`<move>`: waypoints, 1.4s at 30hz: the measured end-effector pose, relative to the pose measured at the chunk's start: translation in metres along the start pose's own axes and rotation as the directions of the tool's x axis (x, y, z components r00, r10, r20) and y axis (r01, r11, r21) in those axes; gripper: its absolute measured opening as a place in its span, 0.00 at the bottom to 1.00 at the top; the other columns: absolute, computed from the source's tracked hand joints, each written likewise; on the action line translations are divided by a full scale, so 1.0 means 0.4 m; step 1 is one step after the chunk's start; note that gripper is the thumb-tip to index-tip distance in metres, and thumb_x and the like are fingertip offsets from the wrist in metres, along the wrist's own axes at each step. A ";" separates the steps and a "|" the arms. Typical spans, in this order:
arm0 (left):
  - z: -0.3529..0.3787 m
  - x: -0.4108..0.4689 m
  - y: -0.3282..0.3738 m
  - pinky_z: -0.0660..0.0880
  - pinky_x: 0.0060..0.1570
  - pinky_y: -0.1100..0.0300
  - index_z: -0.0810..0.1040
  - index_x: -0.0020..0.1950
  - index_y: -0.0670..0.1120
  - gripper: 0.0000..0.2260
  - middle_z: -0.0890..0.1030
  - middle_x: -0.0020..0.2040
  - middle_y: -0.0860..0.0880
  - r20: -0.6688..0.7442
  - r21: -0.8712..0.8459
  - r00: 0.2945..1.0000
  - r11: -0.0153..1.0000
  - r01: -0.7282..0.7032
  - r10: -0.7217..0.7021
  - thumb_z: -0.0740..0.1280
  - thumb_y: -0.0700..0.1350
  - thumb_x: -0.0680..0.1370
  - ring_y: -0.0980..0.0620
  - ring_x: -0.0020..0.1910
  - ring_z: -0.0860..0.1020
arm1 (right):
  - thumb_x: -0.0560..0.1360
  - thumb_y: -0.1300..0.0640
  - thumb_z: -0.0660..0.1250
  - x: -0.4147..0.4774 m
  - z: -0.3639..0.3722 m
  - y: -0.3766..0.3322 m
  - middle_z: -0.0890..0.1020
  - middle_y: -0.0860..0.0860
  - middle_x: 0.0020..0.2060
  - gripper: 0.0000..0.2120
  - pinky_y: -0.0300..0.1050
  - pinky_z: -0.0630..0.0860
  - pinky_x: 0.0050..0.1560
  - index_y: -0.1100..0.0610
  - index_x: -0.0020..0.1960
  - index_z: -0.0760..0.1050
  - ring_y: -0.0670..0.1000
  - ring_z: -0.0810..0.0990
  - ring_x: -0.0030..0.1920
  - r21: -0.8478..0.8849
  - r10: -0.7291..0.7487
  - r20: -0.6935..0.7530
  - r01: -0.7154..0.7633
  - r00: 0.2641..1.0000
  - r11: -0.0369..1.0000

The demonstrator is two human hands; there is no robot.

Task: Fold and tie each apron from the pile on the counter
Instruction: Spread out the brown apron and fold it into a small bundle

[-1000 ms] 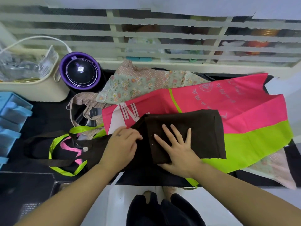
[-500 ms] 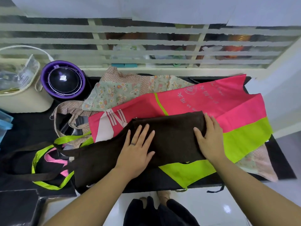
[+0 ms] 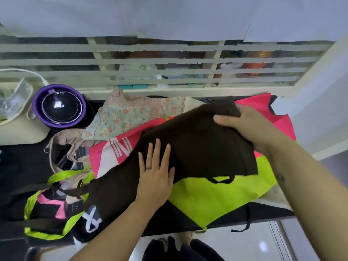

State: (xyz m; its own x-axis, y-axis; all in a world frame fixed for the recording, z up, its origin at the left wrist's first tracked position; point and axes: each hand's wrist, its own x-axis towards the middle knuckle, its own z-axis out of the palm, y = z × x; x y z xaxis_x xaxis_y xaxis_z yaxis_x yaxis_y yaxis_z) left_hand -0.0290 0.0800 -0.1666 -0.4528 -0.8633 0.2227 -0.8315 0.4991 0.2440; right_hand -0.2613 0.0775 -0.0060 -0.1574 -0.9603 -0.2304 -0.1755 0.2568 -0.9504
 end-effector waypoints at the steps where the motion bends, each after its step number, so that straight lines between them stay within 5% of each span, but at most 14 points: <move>1: -0.009 0.020 0.012 0.51 0.72 0.40 0.54 0.77 0.45 0.27 0.58 0.76 0.39 -0.003 -0.012 1.000 1.000 0.006 -0.006 0.52 0.53 0.79 0.40 0.75 0.54 | 0.74 0.63 0.68 0.009 -0.013 -0.032 0.86 0.48 0.39 0.07 0.39 0.80 0.44 0.53 0.48 0.80 0.46 0.84 0.41 0.004 0.008 -0.007 -0.008 1.000 1.000; 5: -0.025 0.153 0.077 0.54 0.68 0.38 0.59 0.76 0.44 0.27 0.63 0.75 0.39 0.032 -0.012 0.999 1.000 -0.025 0.025 0.54 0.53 0.78 0.40 0.73 0.63 | 0.73 0.58 0.70 0.049 -0.074 -0.153 0.86 0.49 0.45 0.06 0.49 0.79 0.53 0.51 0.50 0.82 0.50 0.84 0.48 -0.183 -0.019 -0.029 0.013 0.999 0.983; 9: -0.062 0.277 0.136 0.64 0.67 0.47 0.64 0.75 0.47 0.27 0.69 0.70 0.43 0.089 -0.063 0.994 0.996 -0.055 0.061 0.64 0.50 0.77 0.42 0.66 0.72 | 0.73 0.53 0.70 0.075 -0.095 -0.223 0.83 0.53 0.43 0.09 0.44 0.75 0.46 0.57 0.49 0.79 0.52 0.82 0.46 -0.561 -0.155 -0.094 0.076 0.983 0.824; 12: -0.082 0.344 0.149 0.70 0.59 0.55 0.66 0.74 0.46 0.22 0.73 0.66 0.46 0.242 -0.388 0.970 0.915 0.113 -0.017 0.62 0.45 0.80 0.46 0.60 0.75 | 0.73 0.53 0.69 0.090 -0.062 -0.244 0.82 0.53 0.44 0.10 0.43 0.74 0.45 0.58 0.50 0.78 0.52 0.80 0.46 -0.673 -0.204 -0.037 0.126 0.978 0.729; 14: -0.097 0.371 0.138 0.73 0.49 0.58 0.70 0.70 0.41 0.16 0.77 0.57 0.46 0.495 -0.700 0.861 0.535 0.474 -0.115 0.59 0.40 0.81 0.49 0.50 0.78 | 0.72 0.55 0.69 0.097 -0.021 -0.237 0.81 0.50 0.43 0.09 0.41 0.73 0.40 0.57 0.50 0.78 0.50 0.79 0.44 -0.717 -0.204 0.028 0.162 0.979 0.678; 17: -0.110 0.369 0.090 0.75 0.44 0.58 0.73 0.58 0.43 0.11 0.77 0.52 0.45 0.728 -0.683 0.684 -0.139 0.717 -0.049 0.53 0.40 0.83 0.50 0.45 0.78 | 0.71 0.57 0.68 0.106 0.061 -0.188 0.81 0.52 0.43 0.08 0.41 0.71 0.39 0.56 0.50 0.77 0.52 0.79 0.45 -0.719 -0.195 0.116 0.218 0.974 0.660; 20: -0.148 0.333 0.014 0.79 0.38 0.57 0.78 0.52 0.45 0.14 0.83 0.46 0.46 0.737 -0.626 0.675 -0.385 0.678 -0.009 0.53 0.47 0.83 0.50 0.41 0.82 | 0.72 0.57 0.67 0.101 0.155 -0.115 0.80 0.52 0.46 0.09 0.41 0.70 0.44 0.57 0.52 0.76 0.52 0.77 0.48 -0.701 -0.164 0.183 0.246 0.969 0.669; 26: -0.222 0.238 -0.122 0.78 0.43 0.53 0.78 0.59 0.45 0.28 0.82 0.44 0.44 0.775 -0.611 0.632 -0.256 0.749 -0.001 0.48 0.63 0.80 0.48 0.40 0.80 | 0.74 0.57 0.65 0.088 0.322 -0.013 0.80 0.56 0.49 0.06 0.43 0.66 0.41 0.56 0.46 0.68 0.56 0.77 0.52 -0.620 -0.160 0.141 0.213 0.977 0.755; 29: -0.232 0.198 -0.152 0.78 0.40 0.53 0.77 0.59 0.47 0.27 0.83 0.45 0.46 0.773 -0.630 0.629 -0.212 0.747 -0.083 0.53 0.66 0.77 0.49 0.40 0.81 | 0.75 0.51 0.67 0.096 0.369 0.036 0.79 0.55 0.52 0.15 0.46 0.73 0.46 0.59 0.56 0.72 0.55 0.77 0.54 -0.584 -0.105 0.127 0.160 0.986 0.796; 33: -0.235 0.159 -0.152 0.79 0.40 0.52 0.77 0.60 0.49 0.27 0.82 0.49 0.47 0.711 -0.702 0.683 -0.216 0.679 -0.166 0.66 0.64 0.68 0.52 0.40 0.82 | 0.75 0.43 0.66 0.091 0.363 0.071 0.75 0.49 0.59 0.26 0.40 0.70 0.53 0.54 0.69 0.69 0.49 0.75 0.57 -0.526 -0.034 0.244 0.162 0.969 0.835; 36: -0.220 0.145 -0.120 0.79 0.44 0.53 0.74 0.58 0.57 0.17 0.79 0.54 0.51 0.610 -0.791 0.751 -0.134 0.598 -0.252 0.72 0.53 0.71 0.52 0.48 0.81 | 0.78 0.50 0.65 0.080 0.325 0.087 0.78 0.49 0.59 0.20 0.36 0.70 0.55 0.54 0.68 0.71 0.47 0.78 0.54 -0.417 -0.063 0.255 0.169 0.965 0.893; 40: -0.182 0.143 -0.097 0.74 0.50 0.61 0.66 0.66 0.58 0.24 0.72 0.53 0.60 0.389 -0.821 0.781 0.201 0.534 -0.489 0.69 0.38 0.76 0.60 0.50 0.75 | 0.76 0.60 0.67 0.049 0.244 0.131 0.83 0.49 0.41 0.05 0.43 0.77 0.48 0.53 0.49 0.79 0.49 0.82 0.45 -0.243 -0.199 -0.294 0.128 0.935 0.962; 42: -0.163 0.146 -0.097 0.72 0.50 0.60 0.65 0.70 0.55 0.25 0.73 0.56 0.57 0.355 -0.818 0.753 0.206 0.538 -0.555 0.66 0.38 0.77 0.57 0.51 0.75 | 0.75 0.59 0.67 0.016 0.202 0.166 0.81 0.51 0.37 0.02 0.52 0.77 0.46 0.55 0.44 0.78 0.54 0.81 0.41 -0.128 -0.082 -0.492 0.022 0.867 0.992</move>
State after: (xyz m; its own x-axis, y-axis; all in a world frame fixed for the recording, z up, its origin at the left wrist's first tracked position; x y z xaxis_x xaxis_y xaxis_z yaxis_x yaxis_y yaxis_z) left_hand -0.0023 0.0153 -0.1015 0.0061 -0.9530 -0.3029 -0.1513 -0.3003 0.9418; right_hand -0.1954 0.0797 -0.0873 -0.5998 -0.7999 -0.0189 -0.3017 0.2479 -0.9206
